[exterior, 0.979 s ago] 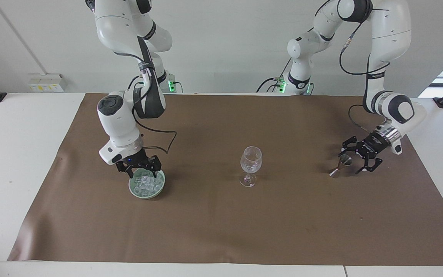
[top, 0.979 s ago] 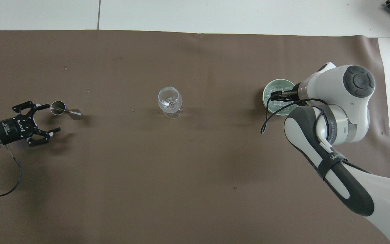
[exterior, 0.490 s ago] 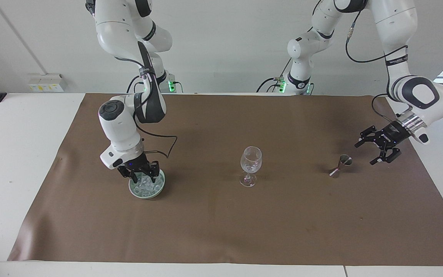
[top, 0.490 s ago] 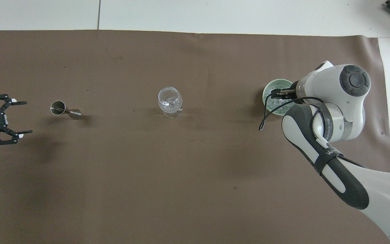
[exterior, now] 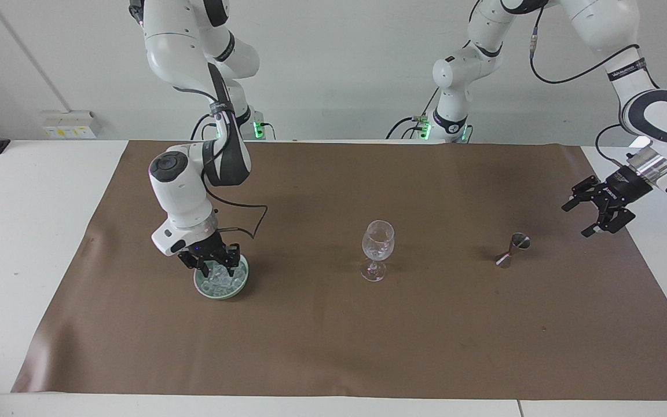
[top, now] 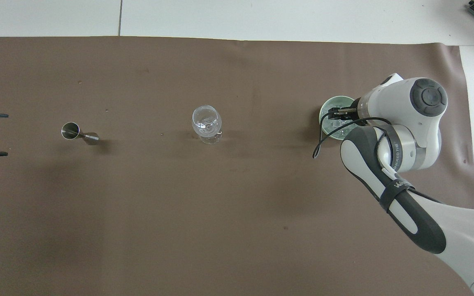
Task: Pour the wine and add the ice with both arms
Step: 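Withdraw the open left gripper while the right gripper dips into the bowl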
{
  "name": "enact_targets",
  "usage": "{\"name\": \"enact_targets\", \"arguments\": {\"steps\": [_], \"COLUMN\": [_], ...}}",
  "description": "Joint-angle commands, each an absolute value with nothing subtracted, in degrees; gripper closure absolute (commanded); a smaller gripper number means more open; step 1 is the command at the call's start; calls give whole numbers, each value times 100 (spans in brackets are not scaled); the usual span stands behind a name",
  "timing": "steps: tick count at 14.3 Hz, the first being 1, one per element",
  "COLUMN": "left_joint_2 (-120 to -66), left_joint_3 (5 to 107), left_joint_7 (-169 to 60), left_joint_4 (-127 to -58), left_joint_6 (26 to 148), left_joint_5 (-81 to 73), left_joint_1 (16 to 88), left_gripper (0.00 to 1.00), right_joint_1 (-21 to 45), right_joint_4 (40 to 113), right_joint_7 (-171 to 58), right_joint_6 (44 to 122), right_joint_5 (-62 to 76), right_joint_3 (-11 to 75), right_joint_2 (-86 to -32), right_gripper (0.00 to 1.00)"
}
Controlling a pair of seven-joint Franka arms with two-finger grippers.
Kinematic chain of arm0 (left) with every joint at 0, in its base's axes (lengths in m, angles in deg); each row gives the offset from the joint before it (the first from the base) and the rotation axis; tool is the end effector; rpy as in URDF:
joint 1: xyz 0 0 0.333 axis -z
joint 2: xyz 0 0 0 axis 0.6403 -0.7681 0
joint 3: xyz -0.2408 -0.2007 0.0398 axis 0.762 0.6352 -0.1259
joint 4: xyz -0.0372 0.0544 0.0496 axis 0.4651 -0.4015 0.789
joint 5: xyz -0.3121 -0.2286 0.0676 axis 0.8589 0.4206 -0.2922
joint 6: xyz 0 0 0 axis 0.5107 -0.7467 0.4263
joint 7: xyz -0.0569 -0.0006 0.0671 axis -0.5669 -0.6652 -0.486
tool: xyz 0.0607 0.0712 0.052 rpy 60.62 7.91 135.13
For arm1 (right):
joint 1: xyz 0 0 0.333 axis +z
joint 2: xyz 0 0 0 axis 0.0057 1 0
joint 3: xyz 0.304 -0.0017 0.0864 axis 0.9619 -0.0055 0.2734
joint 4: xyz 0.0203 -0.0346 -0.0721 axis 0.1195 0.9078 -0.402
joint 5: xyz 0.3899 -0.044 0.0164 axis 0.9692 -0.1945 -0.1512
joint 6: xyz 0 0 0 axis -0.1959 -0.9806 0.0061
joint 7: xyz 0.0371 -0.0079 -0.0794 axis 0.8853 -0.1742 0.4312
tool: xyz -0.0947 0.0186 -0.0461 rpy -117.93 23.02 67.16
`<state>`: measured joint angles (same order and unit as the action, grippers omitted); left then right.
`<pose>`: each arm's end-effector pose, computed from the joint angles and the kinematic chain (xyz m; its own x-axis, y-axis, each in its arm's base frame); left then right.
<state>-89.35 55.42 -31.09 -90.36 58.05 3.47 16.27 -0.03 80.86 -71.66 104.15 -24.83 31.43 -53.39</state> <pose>0.5627 0.1736 0.4575 0.3494 0.8443 -0.4063 0.9213 -0.2306 0.3129 0.6426 0.0667 0.3362 0.9853 -0.0110 0.1702 -0.0032 -0.9989 -0.0463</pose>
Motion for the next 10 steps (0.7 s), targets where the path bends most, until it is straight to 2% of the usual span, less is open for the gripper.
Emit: {"name": "enact_targets", "arguments": {"steps": [1,8,10], "left_joint_2": [-8532,-8409,-8391], "left_joint_3": [5488,5506,5497], "left_joint_7": [-3548,-4858,-4929], "left_joint_4": [-9074,-8557,-8433], "left_joint_6": [5694,5228,5202], "left_joint_5": [-72,-888,-1039], "left_joint_1": [1898,2416,2688], "left_gripper": [0,0,0], "right_joint_1": [-2,-2,-11], "right_joint_4": [7982,7973,7982], "right_joint_7": [-7305,-7314,-7305], "right_joint_6": [10401,10375,10357], "right_joint_5": [-2479,-2479,-2479], "right_joint_3": [3156,3156,3156], "right_joint_2": [-5251,-5251,-5243], "right_gripper": [34,43,49]}}
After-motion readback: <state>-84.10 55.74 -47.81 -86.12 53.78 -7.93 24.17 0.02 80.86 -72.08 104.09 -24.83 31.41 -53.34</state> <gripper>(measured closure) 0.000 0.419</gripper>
